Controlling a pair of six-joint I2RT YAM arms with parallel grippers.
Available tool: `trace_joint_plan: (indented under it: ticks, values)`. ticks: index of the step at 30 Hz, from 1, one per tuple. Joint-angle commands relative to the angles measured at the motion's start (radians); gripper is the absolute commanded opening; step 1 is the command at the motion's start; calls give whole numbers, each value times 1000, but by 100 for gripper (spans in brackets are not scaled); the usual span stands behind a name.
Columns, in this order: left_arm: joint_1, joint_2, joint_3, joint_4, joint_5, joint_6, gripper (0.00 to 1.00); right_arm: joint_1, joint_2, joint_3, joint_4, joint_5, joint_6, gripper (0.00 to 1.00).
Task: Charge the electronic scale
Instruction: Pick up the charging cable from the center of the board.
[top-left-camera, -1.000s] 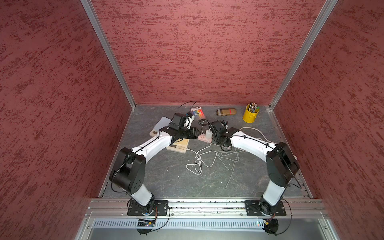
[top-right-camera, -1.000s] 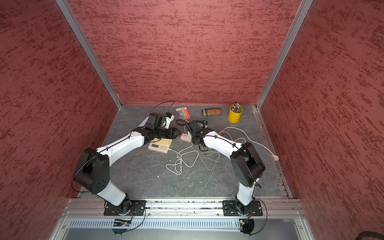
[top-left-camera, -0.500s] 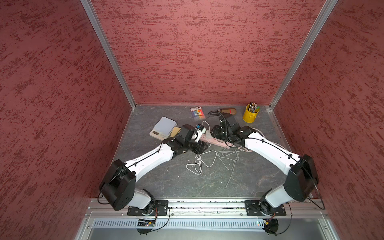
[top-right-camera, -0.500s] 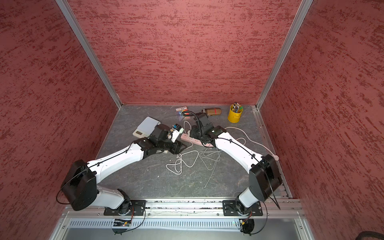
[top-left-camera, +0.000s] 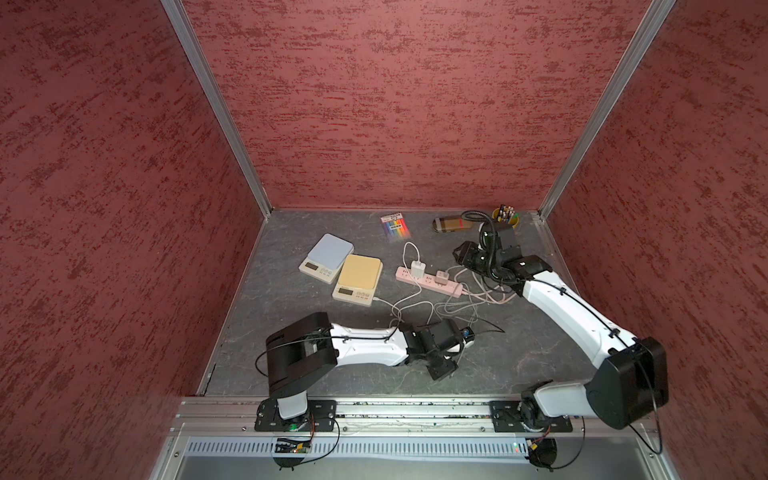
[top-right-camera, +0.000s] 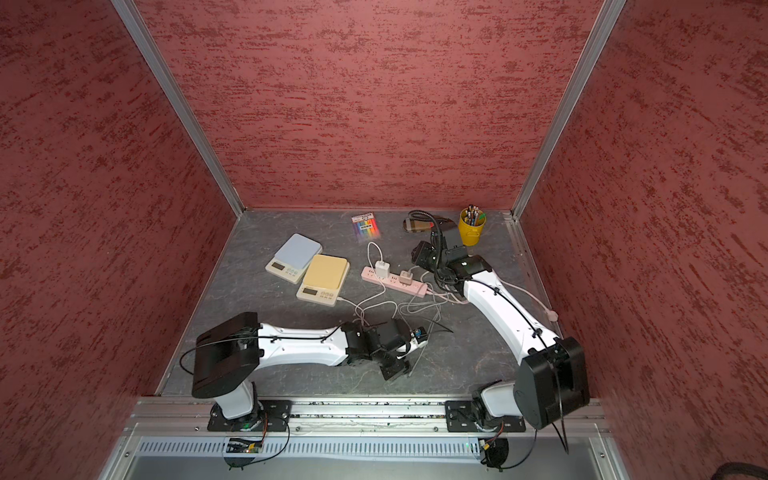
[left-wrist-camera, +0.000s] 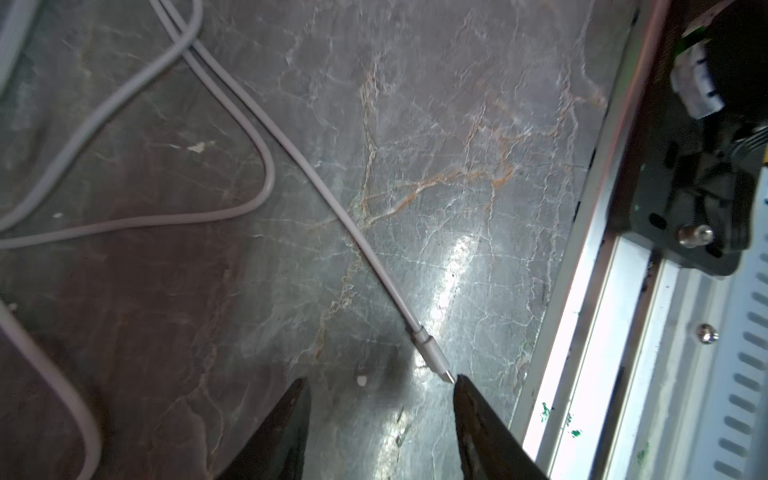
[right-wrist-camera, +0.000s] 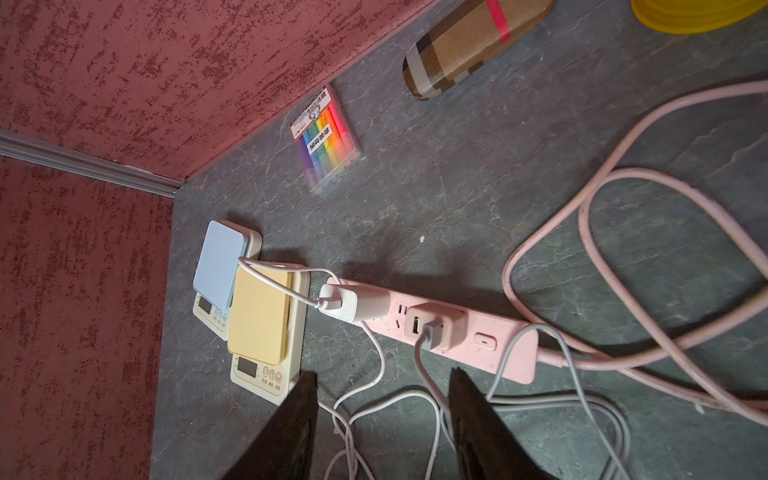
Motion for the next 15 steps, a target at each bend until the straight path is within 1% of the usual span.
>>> trace_joint_plan:
  ticks: [1,12,15]
  values:
    - [-4,29,43,-31,-27,-5,56,-17,-23,-29,19,-18,-26,53]
    - [-14,156,143,-54,22,-7,55,-50,-22,-95,72,-65,-42,53]
    - [-18,179,157,-75,17,-8,54,-56,-24,-105,80,-67,-42,53]
